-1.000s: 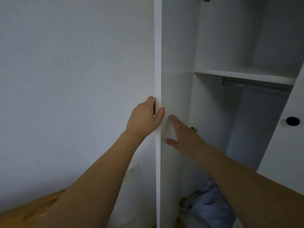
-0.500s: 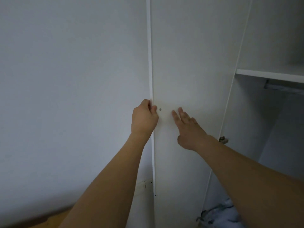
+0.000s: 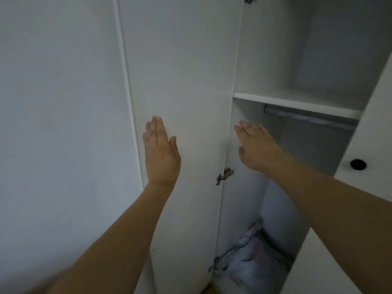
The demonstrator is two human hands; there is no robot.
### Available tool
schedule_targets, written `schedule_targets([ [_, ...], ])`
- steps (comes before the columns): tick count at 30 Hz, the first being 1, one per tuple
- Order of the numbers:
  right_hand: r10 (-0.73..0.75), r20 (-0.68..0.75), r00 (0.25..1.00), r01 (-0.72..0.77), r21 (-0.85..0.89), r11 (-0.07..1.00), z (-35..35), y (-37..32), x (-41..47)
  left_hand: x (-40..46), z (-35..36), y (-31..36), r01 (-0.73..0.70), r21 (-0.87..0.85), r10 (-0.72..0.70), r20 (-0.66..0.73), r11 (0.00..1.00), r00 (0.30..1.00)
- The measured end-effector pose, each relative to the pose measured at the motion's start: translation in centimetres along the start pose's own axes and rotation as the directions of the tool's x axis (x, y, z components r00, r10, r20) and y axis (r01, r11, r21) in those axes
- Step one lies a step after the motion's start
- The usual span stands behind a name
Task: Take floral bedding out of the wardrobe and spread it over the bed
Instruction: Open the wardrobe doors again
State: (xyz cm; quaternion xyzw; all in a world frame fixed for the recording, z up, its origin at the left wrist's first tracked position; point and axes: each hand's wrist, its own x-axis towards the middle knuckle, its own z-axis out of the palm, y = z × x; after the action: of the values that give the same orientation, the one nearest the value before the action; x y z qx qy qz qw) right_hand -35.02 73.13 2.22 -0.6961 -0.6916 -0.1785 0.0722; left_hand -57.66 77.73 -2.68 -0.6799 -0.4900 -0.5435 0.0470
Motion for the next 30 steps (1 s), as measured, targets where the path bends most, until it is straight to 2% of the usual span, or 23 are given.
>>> schedule_targets([
  [4,0.159,-0.057,0.986,-0.166,-0.159,0.973,-3.5,7.0,-3.9,-1.6,3.8,6.3,-0.013,-0.18,0.04,0.145,0.984,0.989],
  [7,0.241,-0.169,0.956,-0.282,-0.291,0.914,-5.4,10.9,-6.9,-3.4,6.7,10.6,-0.028,-0.267,0.099,0.255,0.963,0.962],
  [13,0.437,-0.361,0.824,-0.55,-0.318,0.772,-6.7,15.7,-10.6,-6.5,11.1,17.3,0.003,-0.416,0.198,0.44,0.909,0.876],
  [18,0.594,-0.423,0.685,-0.706,-0.183,0.684,-5.6,16.8,-10.8,-7.8,14.7,20.2,0.029,-0.45,0.283,0.608,0.892,0.741],
  [21,0.626,-0.452,0.636,-0.745,-0.148,0.65,-4.5,16.9,-10.0,-7.3,17.1,21.0,0.018,-0.487,0.361,0.673,0.873,0.646],
  [23,0.643,-0.479,0.597,-0.771,-0.122,0.625,-3.8,16.8,-9.2,-6.9,18.7,21.2,0.038,-0.548,0.427,0.691,0.836,0.584],
  [27,0.687,-0.547,0.477,-0.846,-0.074,0.529,-2.9,16.8,-6.8,-6.3,22.3,21.5,0.082,-0.641,0.561,0.72,0.763,0.407],
  [30,0.693,-0.579,0.43,-0.874,-0.075,0.48,-2.4,16.8,-5.9,-6.5,23.3,22.1,0.209,-0.715,0.628,0.691,0.667,0.36],
])
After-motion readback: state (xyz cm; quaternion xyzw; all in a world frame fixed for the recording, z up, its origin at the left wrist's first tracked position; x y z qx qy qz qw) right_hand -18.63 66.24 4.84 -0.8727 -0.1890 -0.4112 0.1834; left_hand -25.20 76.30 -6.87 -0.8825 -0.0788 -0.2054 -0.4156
